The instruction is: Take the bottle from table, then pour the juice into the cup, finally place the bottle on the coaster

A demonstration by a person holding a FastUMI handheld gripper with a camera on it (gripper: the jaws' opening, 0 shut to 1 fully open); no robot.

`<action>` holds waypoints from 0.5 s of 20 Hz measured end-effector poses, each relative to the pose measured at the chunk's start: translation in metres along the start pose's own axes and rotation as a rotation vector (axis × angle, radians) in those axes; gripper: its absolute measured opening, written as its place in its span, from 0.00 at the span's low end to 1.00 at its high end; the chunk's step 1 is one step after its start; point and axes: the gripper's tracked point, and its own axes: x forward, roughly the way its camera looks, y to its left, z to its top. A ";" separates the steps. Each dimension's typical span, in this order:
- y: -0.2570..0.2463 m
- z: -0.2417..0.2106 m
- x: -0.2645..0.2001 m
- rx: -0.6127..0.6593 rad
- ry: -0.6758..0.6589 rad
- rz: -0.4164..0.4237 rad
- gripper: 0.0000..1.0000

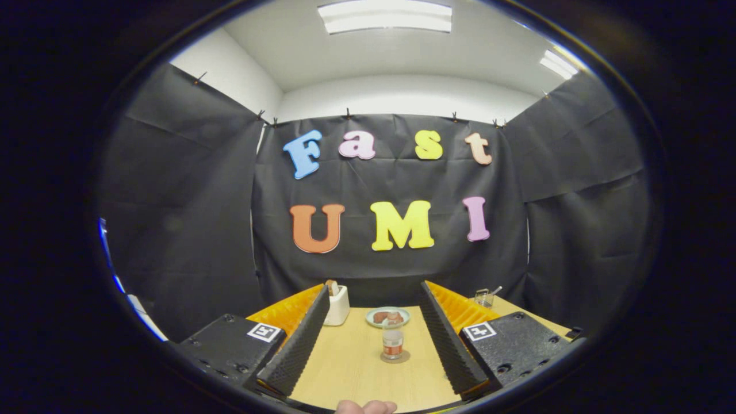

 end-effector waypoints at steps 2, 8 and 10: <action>0.002 0.001 0.000 -0.011 0.005 -0.005 0.99; 0.005 -0.001 0.001 -0.014 0.010 -0.006 0.99; 0.005 -0.001 0.002 -0.006 0.008 -0.003 0.99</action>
